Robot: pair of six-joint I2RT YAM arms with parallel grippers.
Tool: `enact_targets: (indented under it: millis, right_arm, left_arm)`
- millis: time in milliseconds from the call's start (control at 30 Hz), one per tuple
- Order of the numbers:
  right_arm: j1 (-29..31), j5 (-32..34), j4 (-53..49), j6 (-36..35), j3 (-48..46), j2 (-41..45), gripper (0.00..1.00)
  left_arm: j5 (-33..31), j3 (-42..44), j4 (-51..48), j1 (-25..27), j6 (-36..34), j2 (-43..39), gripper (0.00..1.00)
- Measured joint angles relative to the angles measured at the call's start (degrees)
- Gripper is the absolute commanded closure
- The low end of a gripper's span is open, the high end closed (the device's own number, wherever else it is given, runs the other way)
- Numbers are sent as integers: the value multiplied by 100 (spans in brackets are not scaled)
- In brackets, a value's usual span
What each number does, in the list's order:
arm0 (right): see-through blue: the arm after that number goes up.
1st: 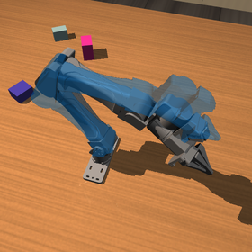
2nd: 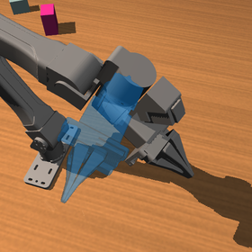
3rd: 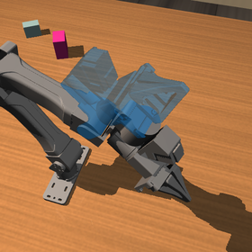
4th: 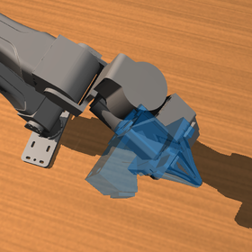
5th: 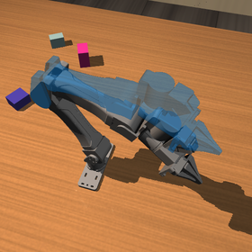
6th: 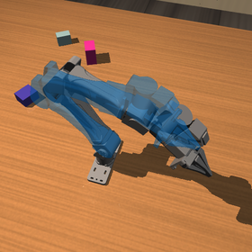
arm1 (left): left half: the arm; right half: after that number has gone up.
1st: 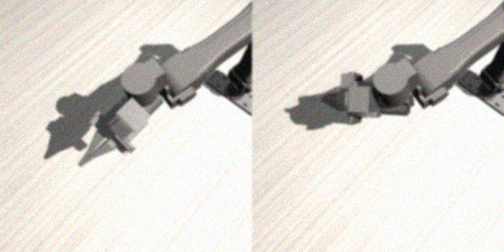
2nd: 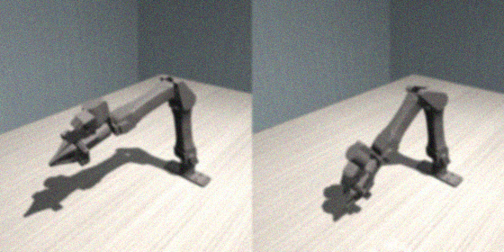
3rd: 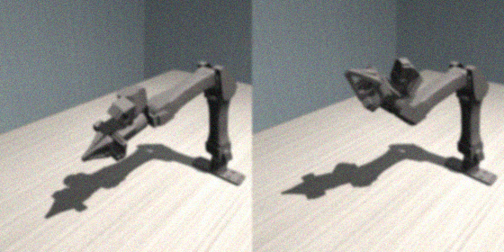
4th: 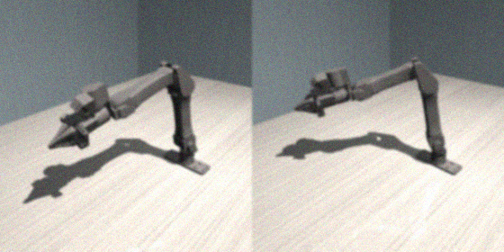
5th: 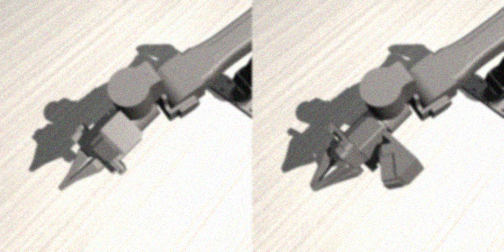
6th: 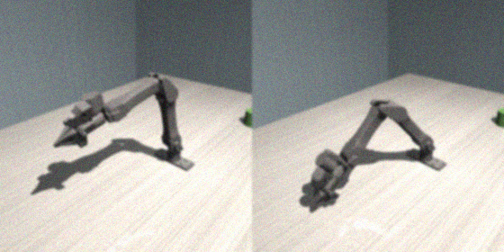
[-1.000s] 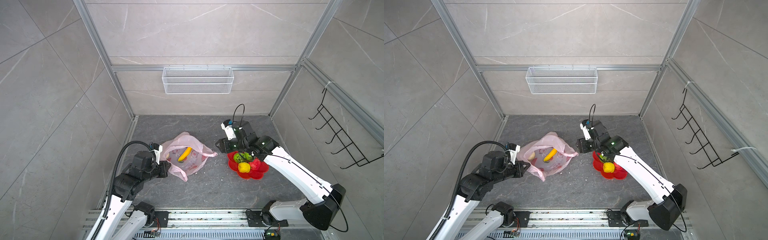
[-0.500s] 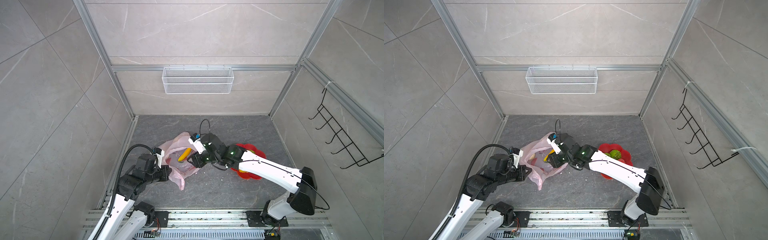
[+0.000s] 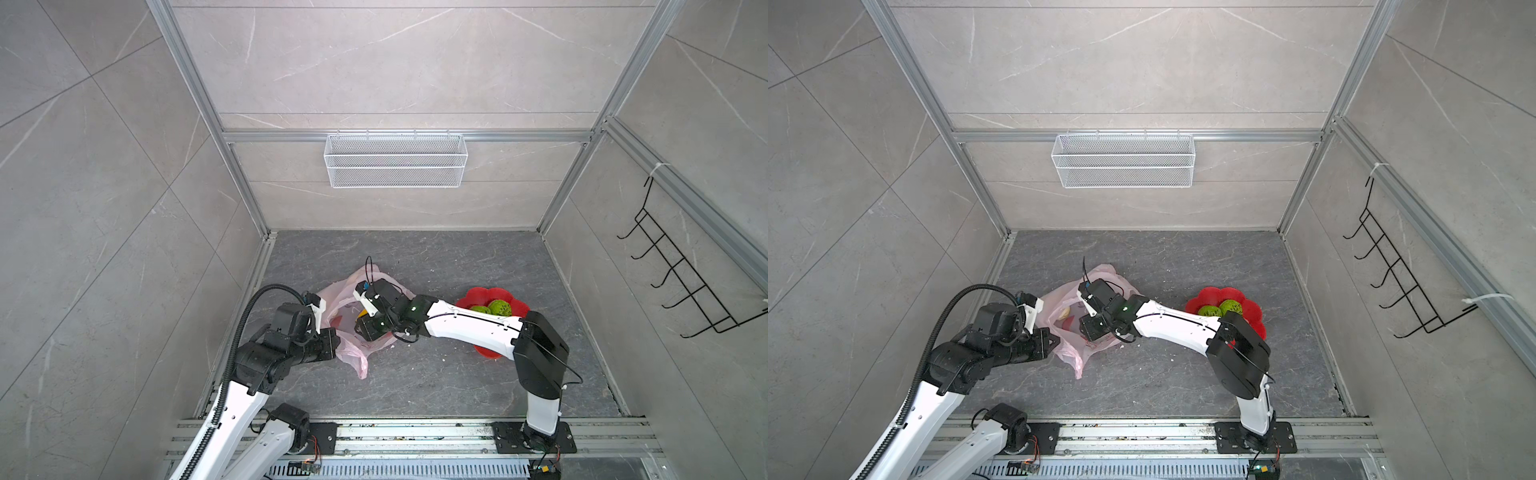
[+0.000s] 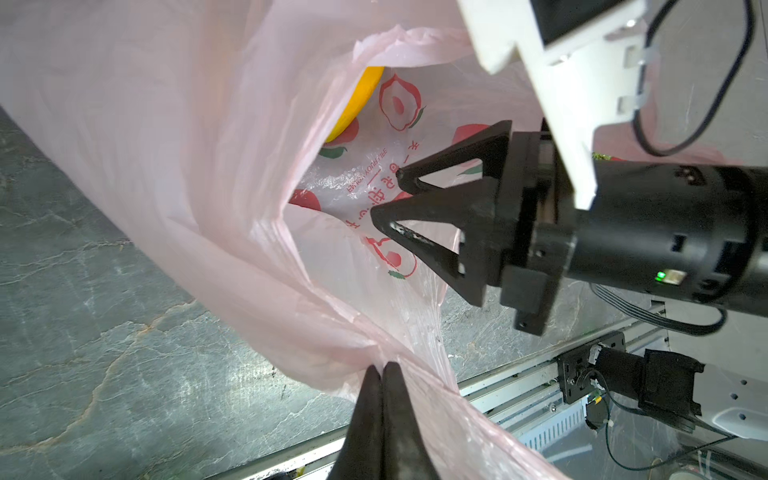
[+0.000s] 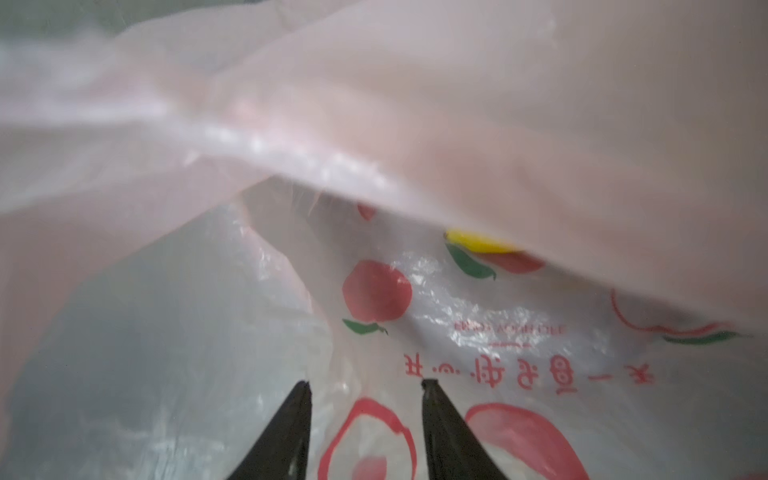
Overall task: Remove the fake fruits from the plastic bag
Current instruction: 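Move the right gripper back into the bag opening toward the yellow banana, then reach the right gripper into the bag while the left gripper lifts the bag edge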
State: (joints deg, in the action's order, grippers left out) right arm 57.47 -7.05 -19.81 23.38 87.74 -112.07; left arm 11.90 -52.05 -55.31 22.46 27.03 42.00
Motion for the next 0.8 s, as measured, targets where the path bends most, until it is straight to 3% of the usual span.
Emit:
enact_targets:
  millis: [267, 500, 800]
  right_arm:
    - [-44, 238, 153, 385, 529, -756, 55]
    - [-354, 479, 254, 763, 487, -789, 55]
    - [-463, 553, 345, 1056, 61, -782, 55]
  left_arm:
    - [-208, -658, -295, 0, -103, 133, 100]
    - [-232, -1287, -192, 0, -417, 555, 100]
    - [-227, -1425, -190, 0, -629, 782, 100]
